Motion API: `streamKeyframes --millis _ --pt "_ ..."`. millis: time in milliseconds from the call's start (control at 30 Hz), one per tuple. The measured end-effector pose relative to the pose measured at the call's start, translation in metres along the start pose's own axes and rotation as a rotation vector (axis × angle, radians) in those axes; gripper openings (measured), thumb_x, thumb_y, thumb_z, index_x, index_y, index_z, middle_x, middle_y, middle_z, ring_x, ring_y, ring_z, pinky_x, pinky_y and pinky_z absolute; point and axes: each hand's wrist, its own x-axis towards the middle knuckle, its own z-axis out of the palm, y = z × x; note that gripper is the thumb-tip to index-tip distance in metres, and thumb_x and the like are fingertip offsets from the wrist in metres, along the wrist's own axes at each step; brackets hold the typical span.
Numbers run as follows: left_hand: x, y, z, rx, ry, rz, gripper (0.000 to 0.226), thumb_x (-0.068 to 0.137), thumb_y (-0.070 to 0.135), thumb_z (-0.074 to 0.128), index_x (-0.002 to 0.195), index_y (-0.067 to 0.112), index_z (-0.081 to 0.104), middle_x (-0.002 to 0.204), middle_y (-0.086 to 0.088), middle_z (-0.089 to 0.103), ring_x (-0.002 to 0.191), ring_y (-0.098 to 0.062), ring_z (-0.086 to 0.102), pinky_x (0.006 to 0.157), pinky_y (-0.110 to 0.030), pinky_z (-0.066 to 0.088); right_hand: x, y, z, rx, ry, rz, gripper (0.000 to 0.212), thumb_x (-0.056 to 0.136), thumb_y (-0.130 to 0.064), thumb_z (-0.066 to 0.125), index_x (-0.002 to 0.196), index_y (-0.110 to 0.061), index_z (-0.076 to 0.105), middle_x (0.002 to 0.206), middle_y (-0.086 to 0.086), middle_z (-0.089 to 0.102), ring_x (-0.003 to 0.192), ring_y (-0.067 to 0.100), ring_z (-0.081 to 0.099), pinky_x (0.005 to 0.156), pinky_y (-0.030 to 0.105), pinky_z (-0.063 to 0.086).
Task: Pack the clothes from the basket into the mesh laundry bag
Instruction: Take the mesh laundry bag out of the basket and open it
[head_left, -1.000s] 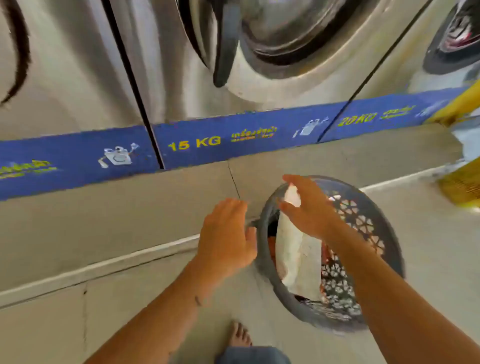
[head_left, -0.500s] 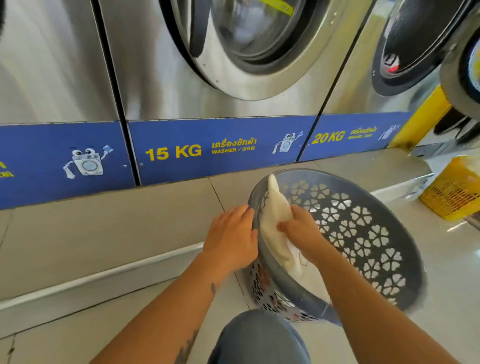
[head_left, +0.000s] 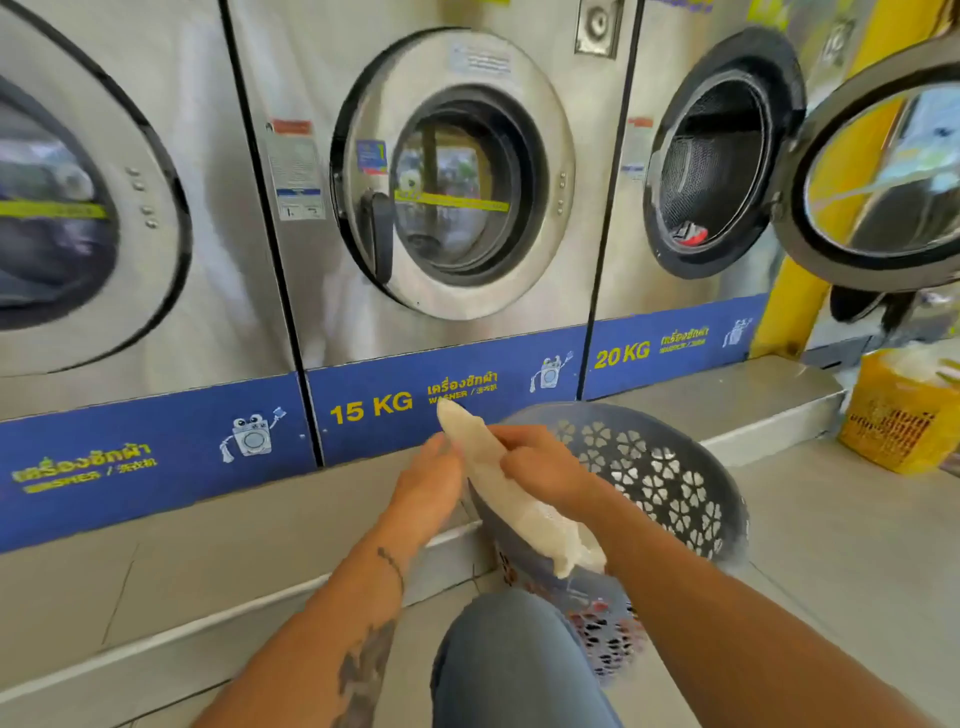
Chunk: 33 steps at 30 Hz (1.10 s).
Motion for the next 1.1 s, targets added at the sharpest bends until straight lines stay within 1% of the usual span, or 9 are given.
streamKeyframes --millis 100,200,333,433,533,633,867,967,1100 --pt "-0.013 0.013 -0.003 -0.134 0.089 0.033 0.019 0.082 0.038 0.053 0.098 0.047 0.059 0.106 0.008 0.069 0.090 -0.015 0.066 0.061 -0.030 0.045 -0.013 -0.004 -0.001 -0.069 -0.029 -0.070 0.039 0.088 -0.014 0.048 0.114 -0.026 0.075 0.115 -0.001 0.073 0.104 0.011 0.065 0.082 0.020 0.046" --pt "-0.019 0.022 -0.002 -0.057 0.236 0.140 0.054 0.080 0.018 0.054 0.127 0.046 0.051 0.081 0.003 0.070 0.093 -0.024 0.064 0.073 -0.038 0.052 -0.015 0.013 -0.008 -0.117 0.135 -0.077 0.053 0.085 0.005 0.047 0.128 -0.021 0.063 0.134 0.010 0.057 0.125 0.025 0.052 0.103 0.032 0.041" --pt "-0.022 0.032 -0.002 0.004 0.330 0.282 0.081 0.075 -0.002 0.037 0.141 0.044 0.038 0.081 -0.008 0.061 0.089 -0.029 0.057 0.077 -0.042 0.052 -0.003 0.038 -0.015 -0.326 0.224 0.158 0.072 0.078 -0.039 0.070 0.141 -0.030 0.036 0.138 0.012 0.039 0.133 0.036 0.036 0.108 0.047 0.038" --pt "-0.019 0.038 -0.007 0.085 0.425 0.427 0.071 0.077 -0.004 0.033 0.130 0.042 0.050 0.103 0.002 0.059 0.102 -0.022 0.054 0.085 -0.035 0.048 0.009 0.044 -0.011 -0.520 0.350 0.247 0.064 0.075 -0.039 0.066 0.131 -0.029 0.036 0.129 0.010 0.035 0.123 0.035 0.041 0.089 0.042 0.043" --pt "-0.008 0.045 -0.027 0.117 0.523 0.527 0.058 0.078 -0.005 0.033 0.105 0.038 0.060 0.100 0.003 0.055 0.091 -0.017 0.053 0.066 -0.018 0.038 0.030 0.027 -0.014 -0.404 0.288 0.171 0.016 0.083 -0.027 0.053 0.094 -0.016 0.056 0.100 0.008 0.057 0.090 0.033 0.060 0.074 0.038 0.052" --pt "0.002 0.052 -0.060 0.151 0.574 0.615 0.054 0.078 -0.005 0.033 0.103 0.034 0.059 0.097 0.003 0.054 0.087 -0.014 0.049 0.068 -0.024 0.038 0.051 -0.003 -0.010 -0.071 0.282 0.089 0.024 0.089 -0.025 0.057 0.068 -0.015 0.052 0.064 0.001 0.052 0.061 0.022 0.052 0.054 0.030 0.040" --pt "0.004 0.046 -0.151 0.336 0.524 0.728 0.037 0.089 0.039 0.045 0.125 0.033 0.037 0.105 0.013 0.052 0.088 -0.013 0.051 0.072 -0.030 0.036 0.069 -0.070 0.028 0.670 -0.104 0.079 0.007 0.095 -0.014 0.060 0.092 -0.008 0.059 0.057 -0.001 0.048 0.041 0.008 0.039 0.041 0.020 0.029" --pt "-0.004 0.029 -0.176 0.484 0.533 0.701 0.048 0.084 0.033 0.052 0.127 0.039 0.032 0.110 0.018 0.051 0.088 -0.013 0.049 0.075 -0.036 0.041 0.073 -0.078 0.056 0.669 -0.251 0.075 0.013 0.096 -0.010 0.058 0.107 -0.006 0.063 0.077 0.005 0.056 0.053 0.010 0.043 0.046 0.020 0.029" --pt "-0.012 0.002 -0.211 0.495 0.668 0.642 0.049 0.085 0.020 0.051 0.125 0.044 0.036 0.094 0.014 0.056 0.079 -0.020 0.051 0.072 -0.037 0.039 0.075 -0.073 0.094 0.434 -0.354 -0.039 0.009 0.095 -0.008 0.058 0.096 -0.008 0.067 0.067 -0.002 0.054 0.051 0.008 0.043 0.042 0.018 0.029"
